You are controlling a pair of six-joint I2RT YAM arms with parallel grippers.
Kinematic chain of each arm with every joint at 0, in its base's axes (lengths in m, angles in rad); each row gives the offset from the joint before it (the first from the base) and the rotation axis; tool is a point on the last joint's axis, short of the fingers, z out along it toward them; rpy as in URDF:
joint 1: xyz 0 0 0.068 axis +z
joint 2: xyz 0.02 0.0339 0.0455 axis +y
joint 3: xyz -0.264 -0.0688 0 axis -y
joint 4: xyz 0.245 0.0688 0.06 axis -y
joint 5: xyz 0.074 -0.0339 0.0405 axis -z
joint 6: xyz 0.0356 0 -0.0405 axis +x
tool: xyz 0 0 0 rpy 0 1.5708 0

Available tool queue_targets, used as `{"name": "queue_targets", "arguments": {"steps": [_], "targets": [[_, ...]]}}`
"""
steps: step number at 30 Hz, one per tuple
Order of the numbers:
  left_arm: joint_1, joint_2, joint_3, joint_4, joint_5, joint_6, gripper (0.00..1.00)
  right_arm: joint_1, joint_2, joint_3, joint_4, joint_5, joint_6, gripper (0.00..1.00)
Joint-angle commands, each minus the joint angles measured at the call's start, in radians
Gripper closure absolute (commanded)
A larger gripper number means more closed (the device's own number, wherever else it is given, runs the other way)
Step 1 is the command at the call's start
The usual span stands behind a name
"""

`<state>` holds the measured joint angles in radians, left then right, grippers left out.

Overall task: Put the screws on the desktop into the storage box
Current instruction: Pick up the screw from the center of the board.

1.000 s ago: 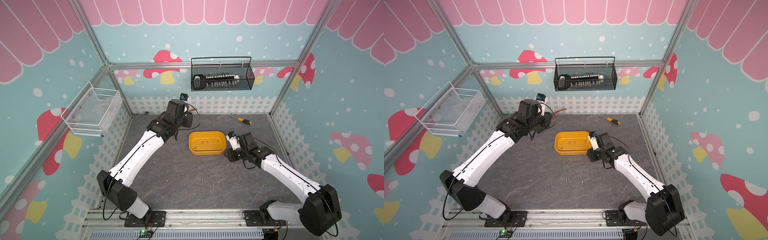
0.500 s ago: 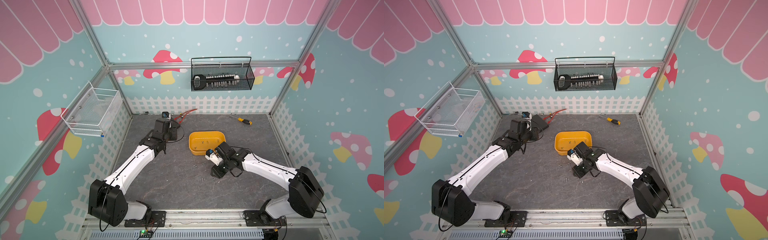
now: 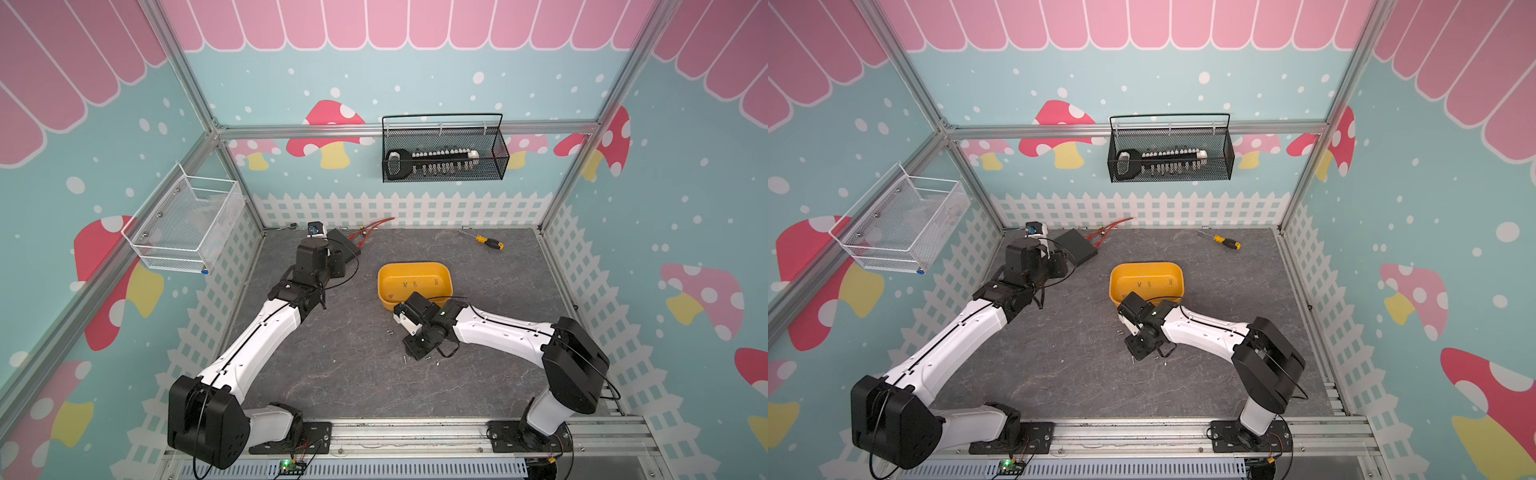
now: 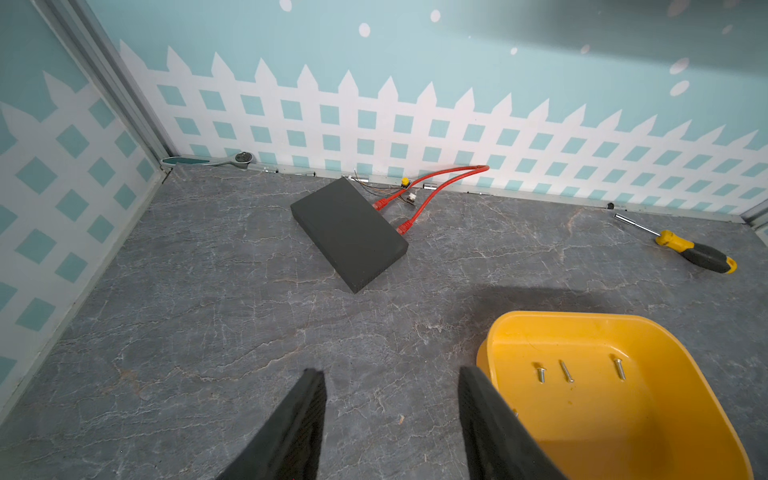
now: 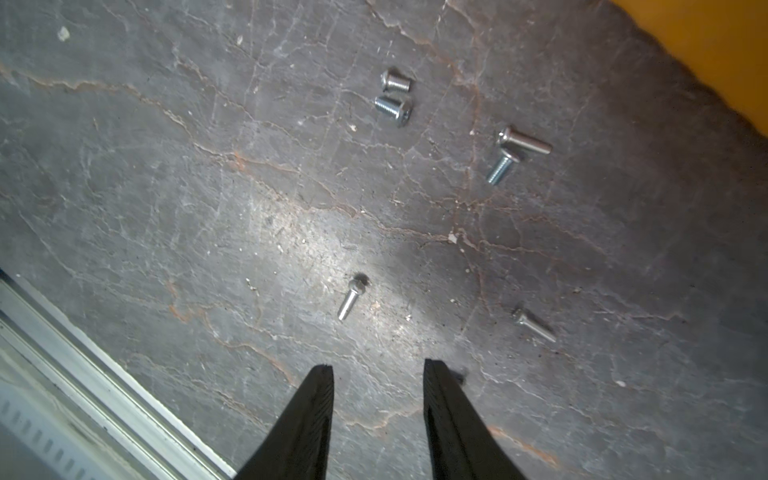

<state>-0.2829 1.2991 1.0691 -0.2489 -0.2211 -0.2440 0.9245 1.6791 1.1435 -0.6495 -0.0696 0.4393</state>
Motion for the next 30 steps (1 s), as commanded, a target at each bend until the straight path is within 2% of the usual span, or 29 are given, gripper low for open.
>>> {"name": "queue_targets", "arguments": {"steps": [1, 13, 30], "targets": [[0.021, -0.018, -0.015, 0.017, -0.012, -0.019, 0.45, 0.037, 0.037, 0.037, 0.004, 0.039, 0.144, 0.58], [0.033, -0.021, -0.019, 0.017, -0.01, -0.011, 0.46, 0.071, 0.112, 0.027, -0.003, 0.044, 0.245, 0.59], [0.035, -0.013, -0.017, 0.018, 0.003, -0.008, 0.47, 0.071, 0.167, 0.001, 0.035, 0.042, 0.24, 0.59]]}}
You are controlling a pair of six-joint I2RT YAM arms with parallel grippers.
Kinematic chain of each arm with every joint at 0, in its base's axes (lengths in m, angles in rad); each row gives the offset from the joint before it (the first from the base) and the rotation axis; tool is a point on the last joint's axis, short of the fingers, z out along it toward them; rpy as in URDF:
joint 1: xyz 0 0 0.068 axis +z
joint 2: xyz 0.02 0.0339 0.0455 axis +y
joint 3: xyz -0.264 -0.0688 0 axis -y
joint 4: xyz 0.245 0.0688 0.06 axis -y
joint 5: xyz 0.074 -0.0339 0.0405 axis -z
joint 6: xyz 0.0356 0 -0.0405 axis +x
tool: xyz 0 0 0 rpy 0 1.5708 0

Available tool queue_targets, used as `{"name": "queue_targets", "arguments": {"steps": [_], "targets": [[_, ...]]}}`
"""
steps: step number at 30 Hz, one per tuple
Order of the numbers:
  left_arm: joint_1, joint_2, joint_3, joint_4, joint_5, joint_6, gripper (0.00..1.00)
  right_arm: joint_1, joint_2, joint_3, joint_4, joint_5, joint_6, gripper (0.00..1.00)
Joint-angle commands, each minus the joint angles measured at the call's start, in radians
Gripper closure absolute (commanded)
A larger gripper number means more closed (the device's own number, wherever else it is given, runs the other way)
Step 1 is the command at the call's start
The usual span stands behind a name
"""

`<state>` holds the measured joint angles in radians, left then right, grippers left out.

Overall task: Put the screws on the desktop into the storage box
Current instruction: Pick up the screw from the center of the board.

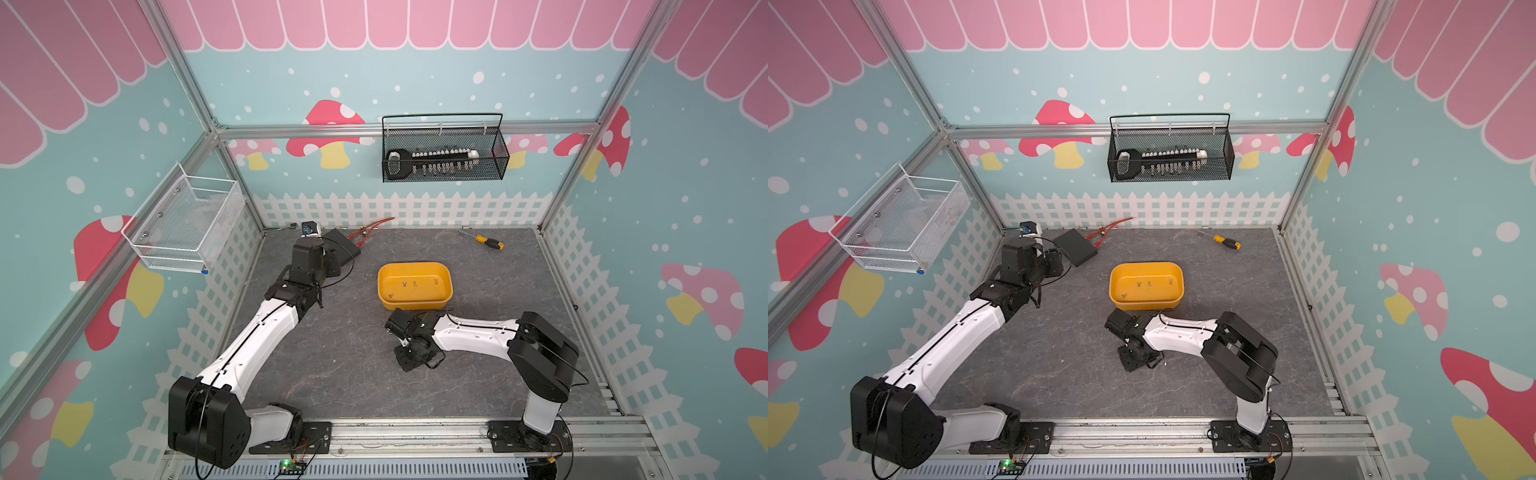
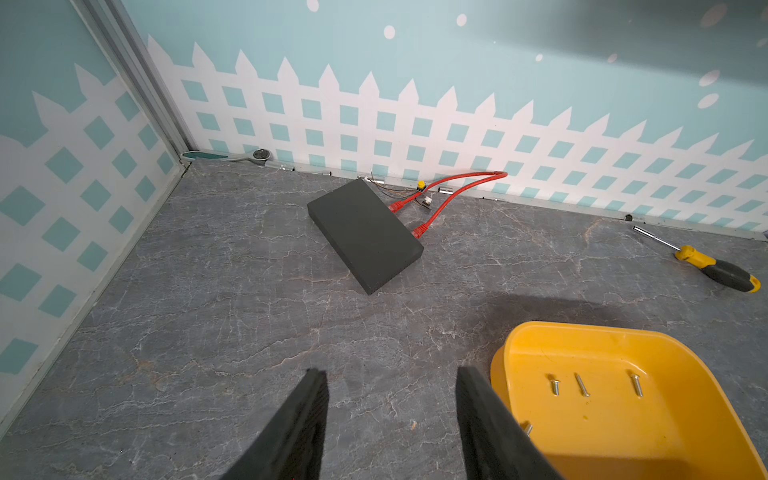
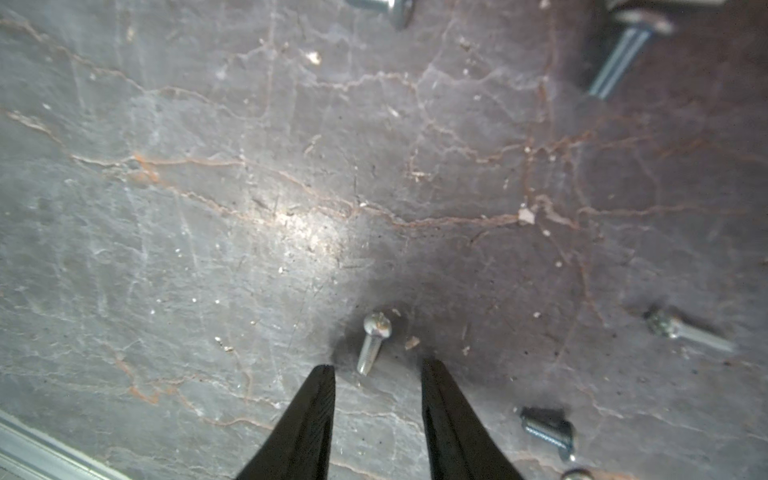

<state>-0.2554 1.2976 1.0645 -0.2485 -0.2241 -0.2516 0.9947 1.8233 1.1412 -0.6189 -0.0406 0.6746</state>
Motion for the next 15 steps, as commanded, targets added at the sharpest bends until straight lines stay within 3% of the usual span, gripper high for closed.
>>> {"name": "queue_targets", "arguments": {"steps": [1, 15], "targets": [[0.007, -0.011, -0.012, 0.018, 0.006, 0.0, 0.47, 0.001, 0.027, 0.005, 0.006, 0.009, 0.003, 0.6], [0.011, -0.009, -0.011, 0.016, 0.009, -0.003, 0.48, 0.003, 0.067, 0.036, 0.01, 0.015, -0.007, 0.73]]}}
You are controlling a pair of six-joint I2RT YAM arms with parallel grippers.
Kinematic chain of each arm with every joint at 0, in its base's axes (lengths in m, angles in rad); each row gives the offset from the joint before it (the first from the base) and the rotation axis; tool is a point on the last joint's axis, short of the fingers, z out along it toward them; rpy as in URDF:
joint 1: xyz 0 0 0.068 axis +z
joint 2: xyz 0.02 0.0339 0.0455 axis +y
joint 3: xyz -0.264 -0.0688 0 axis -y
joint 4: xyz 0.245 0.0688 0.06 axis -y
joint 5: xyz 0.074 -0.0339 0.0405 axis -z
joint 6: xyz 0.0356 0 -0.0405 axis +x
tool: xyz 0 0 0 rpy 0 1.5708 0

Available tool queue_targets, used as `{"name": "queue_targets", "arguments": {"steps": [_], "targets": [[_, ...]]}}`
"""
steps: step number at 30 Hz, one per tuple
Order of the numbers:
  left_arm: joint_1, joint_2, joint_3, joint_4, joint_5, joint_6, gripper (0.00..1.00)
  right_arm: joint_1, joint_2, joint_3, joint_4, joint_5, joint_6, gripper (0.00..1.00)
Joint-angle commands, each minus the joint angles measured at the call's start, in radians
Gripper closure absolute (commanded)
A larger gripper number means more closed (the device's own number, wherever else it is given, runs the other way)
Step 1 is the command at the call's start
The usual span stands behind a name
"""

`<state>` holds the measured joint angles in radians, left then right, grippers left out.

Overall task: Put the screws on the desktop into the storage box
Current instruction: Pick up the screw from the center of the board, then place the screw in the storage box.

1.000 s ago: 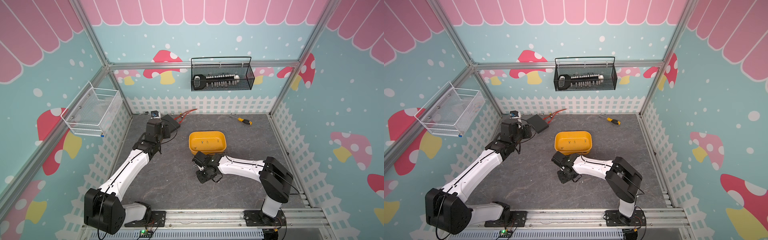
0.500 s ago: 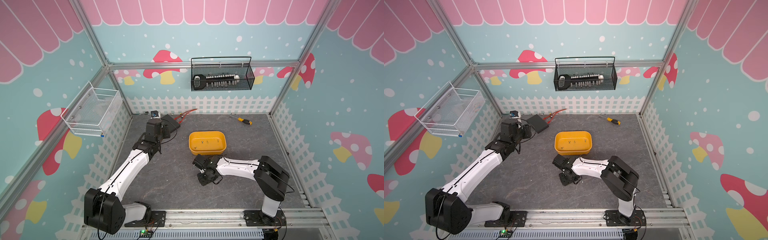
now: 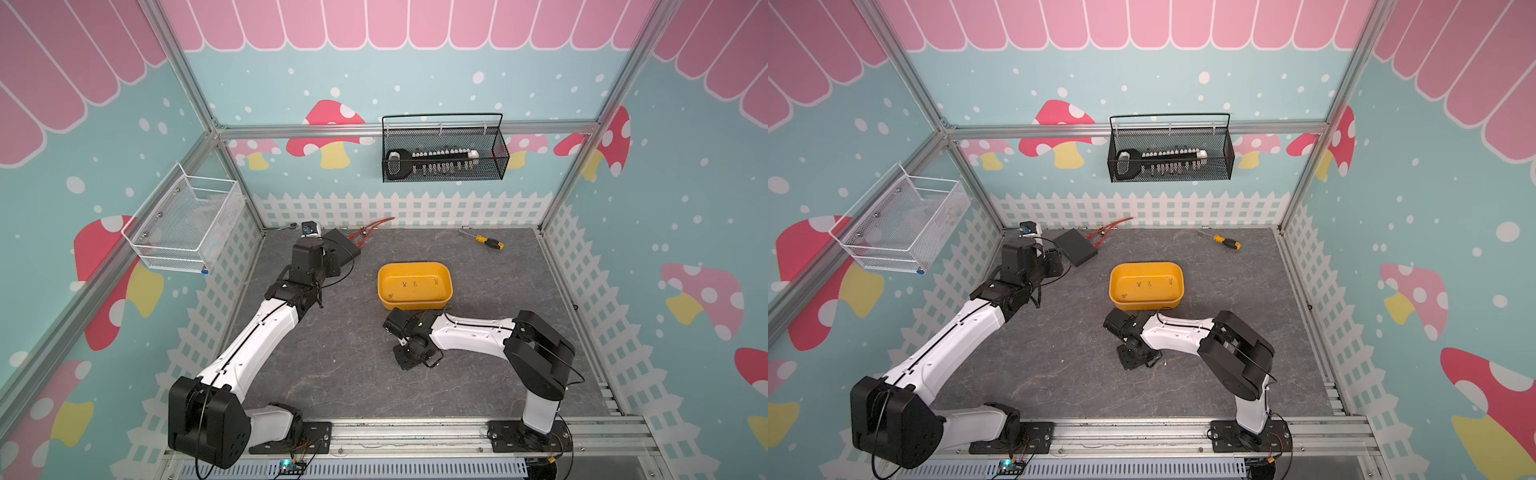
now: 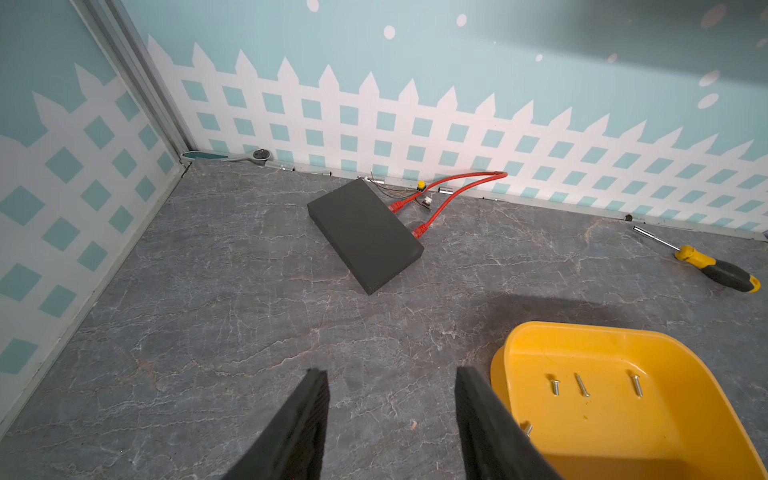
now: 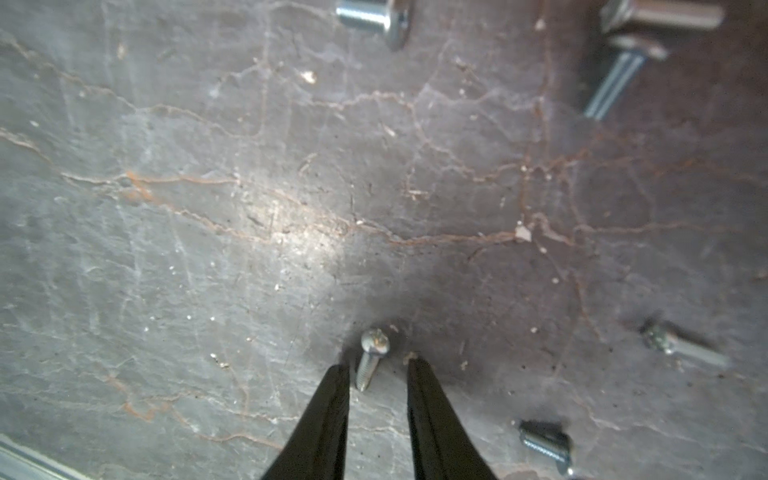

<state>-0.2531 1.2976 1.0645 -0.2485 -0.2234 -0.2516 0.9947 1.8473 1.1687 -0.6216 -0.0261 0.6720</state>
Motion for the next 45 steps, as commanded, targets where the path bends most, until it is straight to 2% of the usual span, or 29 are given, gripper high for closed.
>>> {"name": "queue_targets", "arguments": {"steps": [1, 7, 17, 24, 33, 36, 40, 45], "targets": [[0.009, -0.009, -0.012, 0.018, 0.009, -0.003, 0.48, 0.005, 0.043, 0.013, 0.013, 0.0, -0.007, 0.74], [0.012, -0.009, -0.012, 0.017, 0.007, -0.002, 0.48, 0.017, 0.103, 0.036, 0.011, -0.005, -0.012, 0.81], [0.012, -0.01, -0.012, 0.017, 0.007, -0.002, 0.49, 0.018, 0.075, 0.021, -0.019, 0.034, -0.013, 0.97], [0.012, -0.012, -0.014, 0.017, 0.003, -0.002, 0.5, 0.018, 0.005, 0.081, -0.103, 0.11, -0.065, 1.0], [0.014, -0.027, -0.017, 0.018, -0.017, -0.006, 0.5, 0.003, -0.112, 0.141, -0.205, 0.141, -0.104, 1.0], [0.014, -0.032, -0.019, 0.02, -0.021, -0.009, 0.5, -0.033, -0.145, 0.199, -0.234, 0.169, -0.124, 1.0], [0.014, -0.032, -0.02, 0.02, -0.021, -0.009, 0.5, -0.139, -0.146, 0.29, -0.248, 0.204, -0.197, 1.0], [0.013, -0.031, -0.021, 0.021, -0.018, -0.009, 0.5, -0.274, -0.054, 0.452, -0.246, 0.232, -0.299, 1.0]]}}
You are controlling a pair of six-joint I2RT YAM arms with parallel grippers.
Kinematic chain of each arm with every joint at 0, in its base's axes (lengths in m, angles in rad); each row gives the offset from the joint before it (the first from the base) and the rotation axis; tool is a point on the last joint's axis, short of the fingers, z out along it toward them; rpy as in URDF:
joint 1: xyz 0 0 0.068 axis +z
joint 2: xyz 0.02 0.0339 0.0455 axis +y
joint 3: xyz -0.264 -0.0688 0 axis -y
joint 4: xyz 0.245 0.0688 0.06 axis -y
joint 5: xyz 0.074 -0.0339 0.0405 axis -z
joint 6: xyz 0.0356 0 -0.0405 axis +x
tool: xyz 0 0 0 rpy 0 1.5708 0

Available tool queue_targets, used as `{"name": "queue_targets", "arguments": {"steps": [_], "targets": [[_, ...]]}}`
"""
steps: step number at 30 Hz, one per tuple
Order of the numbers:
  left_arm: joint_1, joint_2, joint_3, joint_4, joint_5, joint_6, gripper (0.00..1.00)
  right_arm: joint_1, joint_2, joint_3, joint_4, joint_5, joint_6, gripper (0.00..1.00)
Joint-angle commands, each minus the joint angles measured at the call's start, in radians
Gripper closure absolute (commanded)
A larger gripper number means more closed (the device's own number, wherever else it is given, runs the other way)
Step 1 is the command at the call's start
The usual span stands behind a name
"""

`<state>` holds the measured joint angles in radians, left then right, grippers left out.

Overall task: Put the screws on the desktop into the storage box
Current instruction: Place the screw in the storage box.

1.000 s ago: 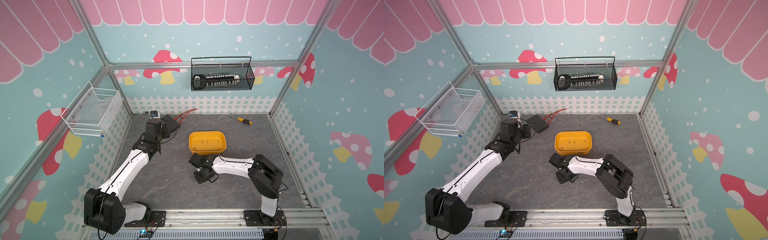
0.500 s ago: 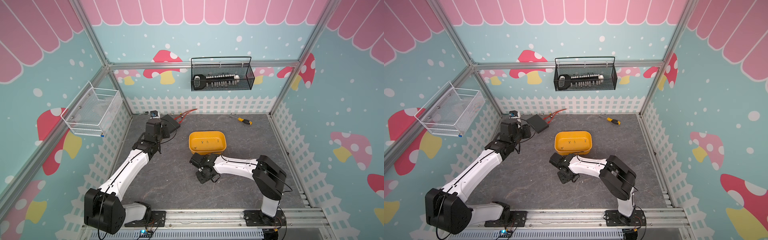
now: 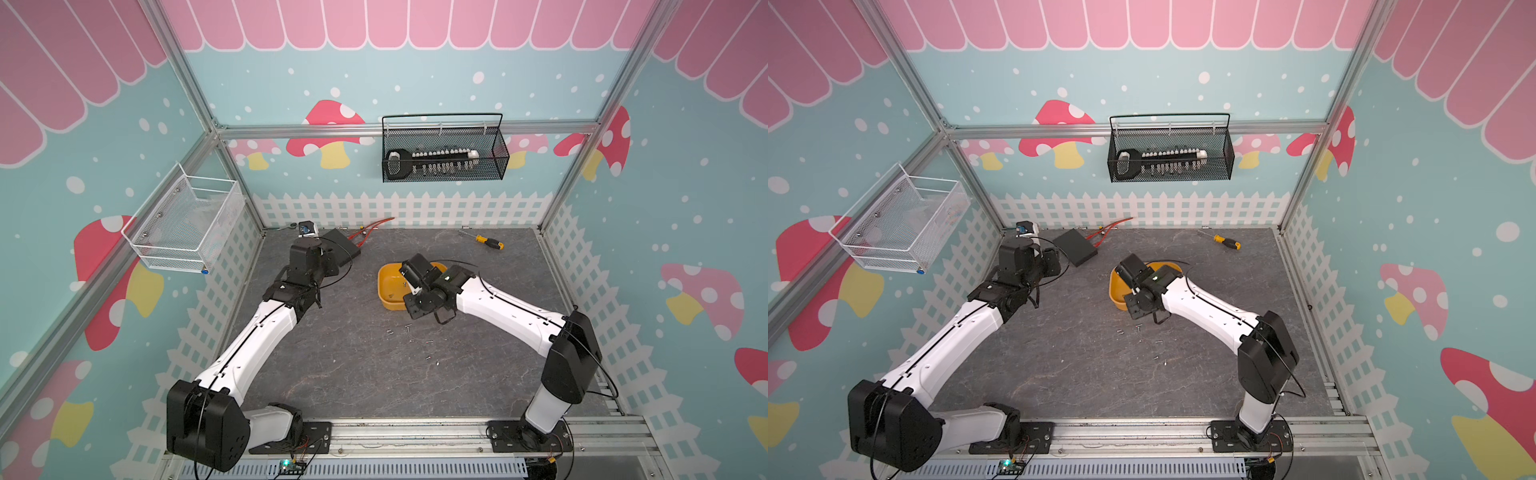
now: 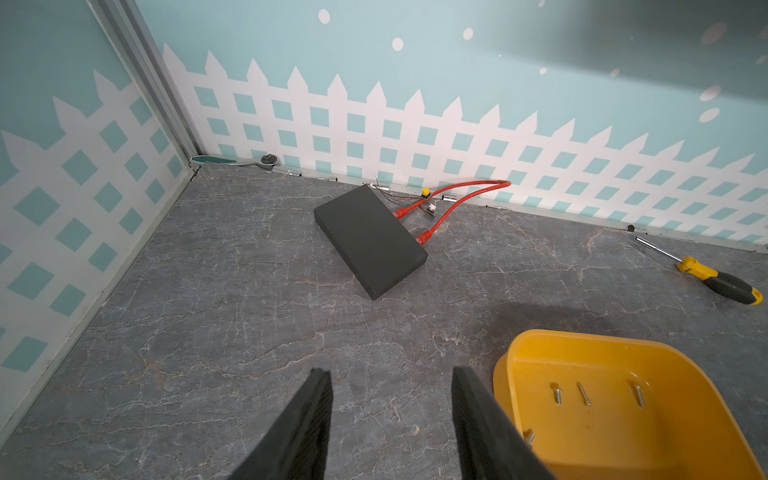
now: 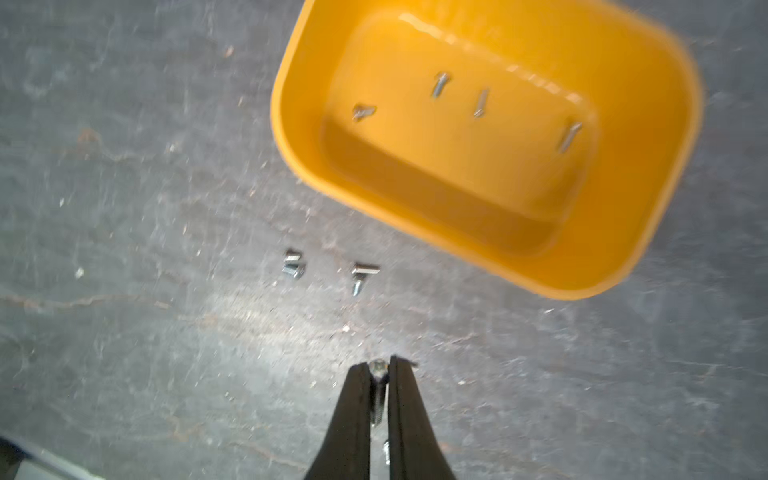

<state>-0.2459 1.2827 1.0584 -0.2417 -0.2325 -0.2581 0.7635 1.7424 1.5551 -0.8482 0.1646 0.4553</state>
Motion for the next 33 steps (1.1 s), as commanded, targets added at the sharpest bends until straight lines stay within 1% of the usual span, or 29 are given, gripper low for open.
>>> {"name": "queue_targets", "arguments": {"steps": [1, 6, 9, 12, 19, 26, 33], "targets": [[0.007, -0.015, -0.015, 0.012, -0.009, -0.001, 0.5, -0.063, 0.081, 0.113, -0.019, 0.042, -0.1, 1.0], [0.007, -0.014, -0.015, 0.013, -0.007, 0.0, 0.5, -0.122, 0.249, 0.313, -0.021, 0.028, -0.138, 1.0], [0.008, -0.014, -0.015, 0.013, -0.007, 0.002, 0.5, -0.146, 0.332, 0.396, -0.022, 0.004, -0.142, 1.0], [0.01, -0.016, -0.014, 0.013, -0.008, 0.003, 0.5, -0.162, 0.392, 0.438, -0.025, -0.01, -0.149, 1.0], [0.011, -0.016, -0.015, 0.014, 0.003, 0.002, 0.5, -0.203, 0.467, 0.436, -0.026, -0.03, -0.163, 1.0], [0.011, -0.014, -0.015, 0.015, 0.014, 0.003, 0.5, -0.22, 0.519, 0.393, 0.013, -0.056, -0.157, 1.0], [0.011, -0.015, -0.015, 0.015, 0.013, 0.006, 0.5, -0.226, 0.576, 0.391, 0.024, -0.067, -0.151, 1.0]]}}
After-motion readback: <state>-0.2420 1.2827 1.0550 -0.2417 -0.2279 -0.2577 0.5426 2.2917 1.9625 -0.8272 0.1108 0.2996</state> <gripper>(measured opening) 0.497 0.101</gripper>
